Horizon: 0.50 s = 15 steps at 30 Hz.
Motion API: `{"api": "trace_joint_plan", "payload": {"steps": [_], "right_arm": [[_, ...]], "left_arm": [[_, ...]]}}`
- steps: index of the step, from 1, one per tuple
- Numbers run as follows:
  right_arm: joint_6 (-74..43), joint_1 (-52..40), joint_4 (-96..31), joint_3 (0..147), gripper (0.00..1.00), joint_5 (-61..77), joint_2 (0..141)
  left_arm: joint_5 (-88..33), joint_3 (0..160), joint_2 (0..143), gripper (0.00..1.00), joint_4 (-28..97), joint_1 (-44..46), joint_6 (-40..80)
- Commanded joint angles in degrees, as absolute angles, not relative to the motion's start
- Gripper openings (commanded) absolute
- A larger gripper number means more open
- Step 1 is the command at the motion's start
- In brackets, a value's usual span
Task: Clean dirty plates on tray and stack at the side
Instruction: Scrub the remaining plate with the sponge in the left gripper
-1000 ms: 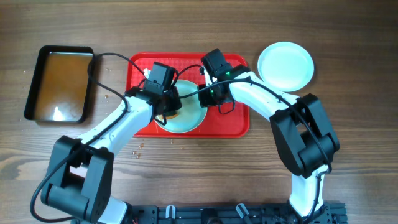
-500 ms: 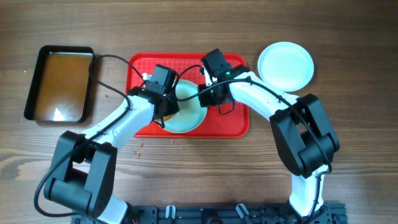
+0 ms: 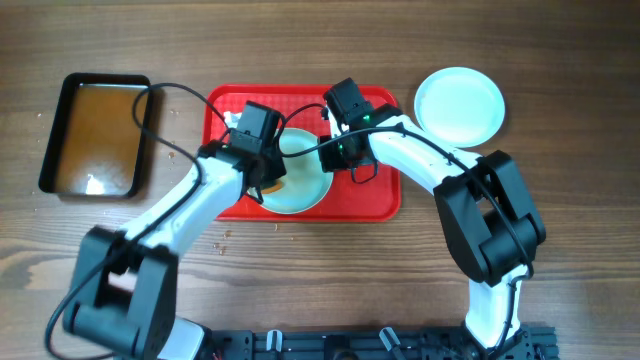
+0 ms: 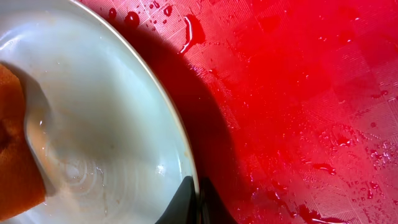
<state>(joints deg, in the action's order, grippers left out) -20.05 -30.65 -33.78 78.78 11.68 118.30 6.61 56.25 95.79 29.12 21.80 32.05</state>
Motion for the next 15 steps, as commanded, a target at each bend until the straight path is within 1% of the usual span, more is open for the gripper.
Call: {"api": "trace_joint_plan", "payload": {"steps": [1, 2, 3, 5, 8, 11, 15], "right_arm": [[-19.66, -30.37, -34.24, 78.26, 0.04, 8.82, 120.55], [-19.66, -30.37, -34.26, 78.26, 0.04, 8.82, 120.55], [-19.68, -30.37, -34.26, 78.26, 0.04, 8.82, 120.55], [-19.68, -30.37, -34.24, 78.26, 0.04, 8.82, 120.55], [-19.66, -30.37, -34.24, 78.26, 0.04, 8.82, 120.55], [-19.66, -30.37, -34.15, 78.26, 0.04, 8.82, 120.55], [-19.64, -30.37, -34.17, 78.26, 0.04, 8.82, 120.55]], "left_arm": [[7.31, 55.37, 99.68, 0.31, 27.9, 21.87, 32.03], [6.63, 55.37, 100.25, 0.27, 27.94, 21.87, 32.03], [5.61, 55.37, 100.49, 0.17, 27.99, 21.87, 32.01], [5.63, 55.42, 100.25, 0.04, 27.9, 21.87, 31.99], [5.48, 55.51, 96.9, 0.04, 28.08, 22.28, 32.01], [2.11, 55.51, 94.45, 0.04, 27.83, 23.35, 32.01], [2.46, 53.43, 97.36, 0.04, 27.7, 23.53, 31.94]]}}
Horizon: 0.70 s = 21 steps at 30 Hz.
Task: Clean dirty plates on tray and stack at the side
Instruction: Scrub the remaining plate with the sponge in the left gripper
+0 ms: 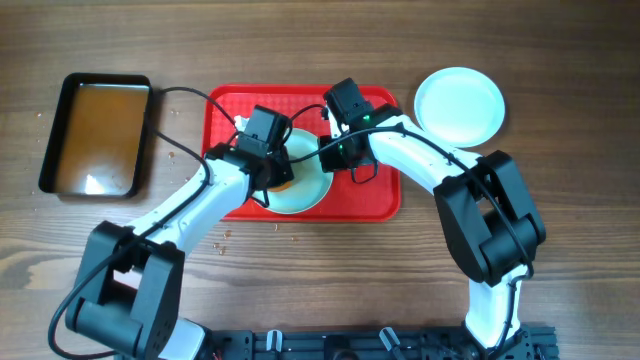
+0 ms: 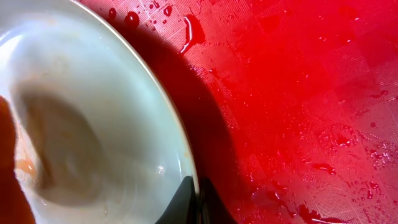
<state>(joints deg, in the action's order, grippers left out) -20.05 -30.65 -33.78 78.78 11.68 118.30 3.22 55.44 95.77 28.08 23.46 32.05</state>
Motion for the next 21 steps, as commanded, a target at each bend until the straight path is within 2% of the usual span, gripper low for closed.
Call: {"api": "trace_joint_plan", "payload": {"steps": [1, 4, 6, 10, 17, 21], "right_arm": [[-19.66, -30.37, -34.17, 78.26, 0.04, 8.82, 120.55], [-19.66, -30.37, -34.2, 78.26, 0.04, 8.82, 120.55], [-19.66, -30.37, -34.17, 78.26, 0.04, 8.82, 120.55], [-19.66, -30.37, -34.17, 78.26, 0.04, 8.82, 120.55], [-19.66, -30.37, -34.17, 78.26, 0.04, 8.82, 120.55], [-19.53, -30.37, -34.3, 78.26, 0.04, 8.8, 120.55]], "left_arm": [[3.18, 52.38, 98.08, 0.04, 27.07, 23.44, 31.51], [4.03, 50.81, 99.48, 0.04, 26.17, 23.35, 24.05], [12.14, 50.78, 99.98, 0.04, 25.82, 23.35, 14.87], [27.35, 50.81, 99.96, 0.04, 19.38, 23.38, 6.15], [30.3, 50.78, 99.98, 0.04, 2.66, 23.35, 6.39], [30.22, 50.85, 98.61, 0.04, -2.55, 23.42, 15.0]]}}
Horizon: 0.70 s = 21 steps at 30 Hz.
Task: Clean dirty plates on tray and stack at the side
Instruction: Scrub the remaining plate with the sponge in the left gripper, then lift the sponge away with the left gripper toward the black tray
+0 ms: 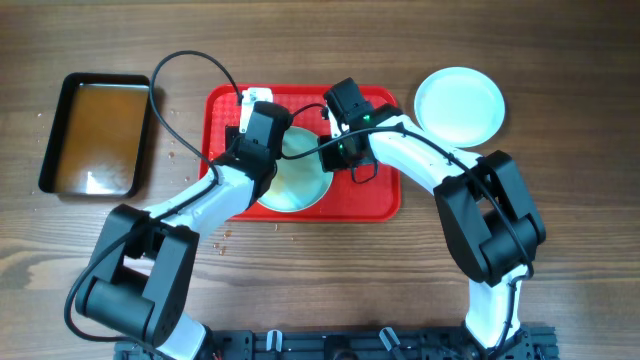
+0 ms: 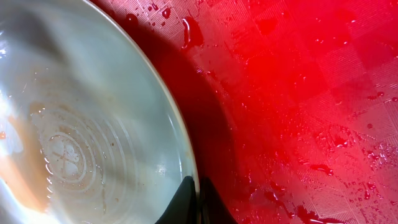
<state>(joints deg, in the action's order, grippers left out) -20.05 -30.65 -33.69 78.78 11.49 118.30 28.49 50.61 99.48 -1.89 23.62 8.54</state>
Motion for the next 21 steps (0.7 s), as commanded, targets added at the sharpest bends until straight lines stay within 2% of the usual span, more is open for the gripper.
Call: {"api": "trace_joint_plan", "payload": {"steps": [1, 4, 9, 13, 19, 21], "right_arm": [[-19.53, -30.37, -34.3, 78.26, 0.04, 8.8, 120.55], [-19.57, -30.37, -34.17, 78.26, 0.04, 8.82, 120.55], [-19.49, -30.37, -34.2, 78.26, 0.04, 8.8, 120.55], [-19.55, -30.37, -34.11, 78.26, 0.04, 8.84, 120.55], [-18.5, -30.37, -36.32, 79.33, 0.04, 8.75, 118.87], [-17.87, -30.37, -39.27, 81.3, 0.04, 3.9, 115.57]], "left_arm": [[28.84, 50.85, 96.66, 0.04, -1.87, 23.42, 18.63], [12.62, 50.85, 92.16, 0.04, 2.46, 23.35, 20.27], [12.88, 50.89, 89.08, 0.04, 11.29, 20.21, 24.32], [12.56, 50.89, 76.95, 0.04, 18.02, 10.44, 24.51], [-1.48, 50.89, 74.78, 0.04, 26.72, -4.36, 24.49], [-8.75, 50.89, 74.78, 0.04, 29.56, -7.33, 24.49]]}}
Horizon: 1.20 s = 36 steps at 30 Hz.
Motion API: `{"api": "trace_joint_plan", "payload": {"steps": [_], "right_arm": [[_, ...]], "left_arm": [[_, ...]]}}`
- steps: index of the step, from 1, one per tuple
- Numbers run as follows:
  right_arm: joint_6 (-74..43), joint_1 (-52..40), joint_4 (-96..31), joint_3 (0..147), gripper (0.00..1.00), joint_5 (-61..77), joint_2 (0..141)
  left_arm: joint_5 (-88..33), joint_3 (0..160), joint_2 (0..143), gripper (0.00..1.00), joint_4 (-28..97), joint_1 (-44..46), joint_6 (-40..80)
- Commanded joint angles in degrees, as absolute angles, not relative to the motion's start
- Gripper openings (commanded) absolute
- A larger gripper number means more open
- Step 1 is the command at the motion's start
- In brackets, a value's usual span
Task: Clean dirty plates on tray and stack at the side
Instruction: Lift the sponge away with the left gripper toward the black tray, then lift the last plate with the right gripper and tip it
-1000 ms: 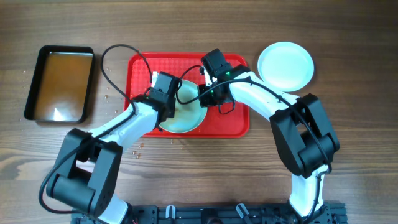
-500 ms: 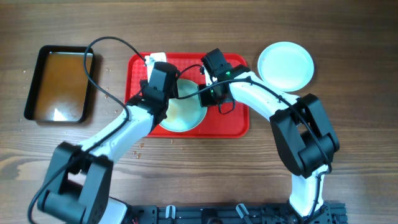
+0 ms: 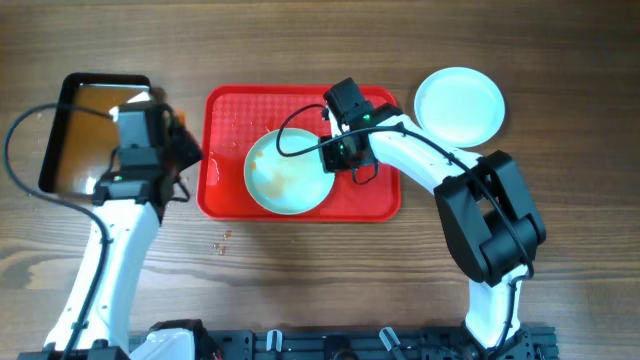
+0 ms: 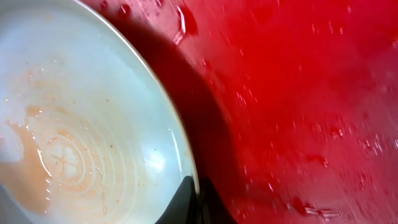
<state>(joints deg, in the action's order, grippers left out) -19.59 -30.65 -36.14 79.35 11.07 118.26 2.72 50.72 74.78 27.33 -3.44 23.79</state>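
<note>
A pale green plate lies on the red tray. Orange-brown smears show on its inside in the right wrist view. My right gripper is shut on the plate's right rim, one finger inside and one outside. A clean white plate rests on the table to the right of the tray. My left gripper hangs left of the tray, beside the dark basin. Its fingers are too dark to tell whether they hold anything.
The dark basin holds brownish water at the far left. Crumbs lie on the wooden table below the tray's left corner. The wet tray floor carries water drops. Cables loop over the tray's upper half.
My left arm has left the plate and now sits off the tray's left edge by the basin. The plate is uncovered and shows smears. My right gripper still pinches the rim.
My left gripper pressed an orange sponge on the plate's left side while the right held the rim. It then stood over the plate's middle, later at its upper left. Now it is away by the basin, and the plate still carries orange streaks.
</note>
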Motion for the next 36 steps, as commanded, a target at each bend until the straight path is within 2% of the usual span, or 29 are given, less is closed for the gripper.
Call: {"api": "trace_joint_plan", "payload": {"steps": [1, 5, 11, 14, 19, 25, 29, 36], "right_arm": [[-16.32, -30.37, -41.74, 83.11, 0.04, -0.62, 113.27], [-10.09, -30.37, -49.1, 90.78, 0.04, -17.23, 104.92], [4.08, -32.71, -45.15, 91.42, 0.04, -39.18, 97.86], [18.13, -36.73, -40.62, 91.39, 0.04, -52.6, 97.27], [32.08, -44.03, -29.41, 91.39, 0.04, -66.15, 97.27], [44.93, -47.64, -20.03, 91.39, 0.04, -71.16, 97.27], [43.35, -47.72, -19.9, 91.39, 0.04, -72.03, 97.27], [30.5, -47.03, -20.38, 91.39, 0.04, -71.11, 97.27]], "left_arm": [[-12.32, 50.89, 74.78, 0.04, 30.76, -8.29, 24.47], [-25.06, 50.89, 74.81, 0.04, 30.87, -7.79, 24.47], [-25.04, 50.87, 75.94, 0.04, 30.85, -4.25, 24.47], [-25.04, 50.87, 79.64, 0.04, 28.67, -0.58, 24.47], [-24.82, 50.87, 86.87, 0.04, 25.08, 3.05, 24.49], [-24.82, 50.87, 88.95, 0.04, 24.97, 3.05, 24.49], [-24.8, 50.87, 88.95, 0.04, 24.99, 3.05, 24.49], [-24.82, 50.87, 88.95, 0.04, 24.84, 3.05, 24.49]]}}
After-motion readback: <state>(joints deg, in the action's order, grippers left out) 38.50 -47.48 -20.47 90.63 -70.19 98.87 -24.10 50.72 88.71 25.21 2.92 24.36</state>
